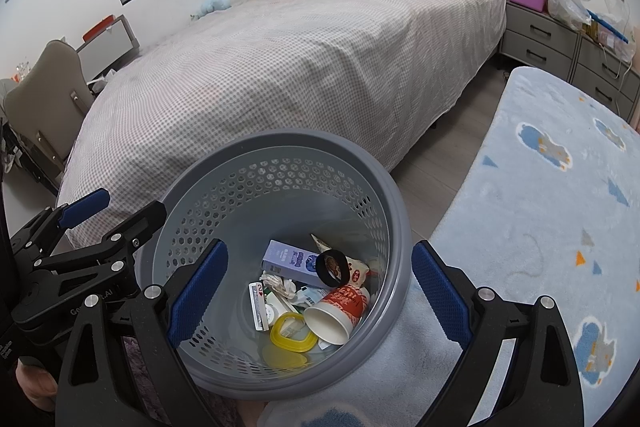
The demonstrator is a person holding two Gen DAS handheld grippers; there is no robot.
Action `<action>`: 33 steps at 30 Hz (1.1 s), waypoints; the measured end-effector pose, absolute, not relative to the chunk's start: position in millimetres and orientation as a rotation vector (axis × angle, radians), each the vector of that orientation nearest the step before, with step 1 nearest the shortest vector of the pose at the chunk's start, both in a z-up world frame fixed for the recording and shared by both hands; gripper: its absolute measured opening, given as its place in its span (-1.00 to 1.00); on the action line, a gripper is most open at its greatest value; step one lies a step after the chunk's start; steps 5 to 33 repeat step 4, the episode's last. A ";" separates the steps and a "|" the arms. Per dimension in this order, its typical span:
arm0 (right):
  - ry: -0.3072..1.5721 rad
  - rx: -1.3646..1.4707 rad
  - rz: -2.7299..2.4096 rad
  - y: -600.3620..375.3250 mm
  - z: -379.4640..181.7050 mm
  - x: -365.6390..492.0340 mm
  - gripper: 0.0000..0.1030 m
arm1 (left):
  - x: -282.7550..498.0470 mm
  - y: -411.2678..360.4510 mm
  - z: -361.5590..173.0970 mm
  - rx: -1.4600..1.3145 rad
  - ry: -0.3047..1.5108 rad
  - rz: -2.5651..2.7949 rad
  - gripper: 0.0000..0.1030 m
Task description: Collect trash
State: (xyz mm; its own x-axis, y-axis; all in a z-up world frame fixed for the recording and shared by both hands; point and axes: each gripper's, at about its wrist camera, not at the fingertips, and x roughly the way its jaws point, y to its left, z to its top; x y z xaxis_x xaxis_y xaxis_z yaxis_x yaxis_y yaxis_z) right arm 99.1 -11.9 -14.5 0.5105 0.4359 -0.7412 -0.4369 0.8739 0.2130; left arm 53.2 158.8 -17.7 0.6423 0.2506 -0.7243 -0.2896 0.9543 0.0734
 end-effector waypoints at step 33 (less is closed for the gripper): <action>0.892 -0.001 0.525 -11.9 -14.7 99.1 0.77 | 53.5 158.5 -17.8 -0.050 0.818 0.307 0.63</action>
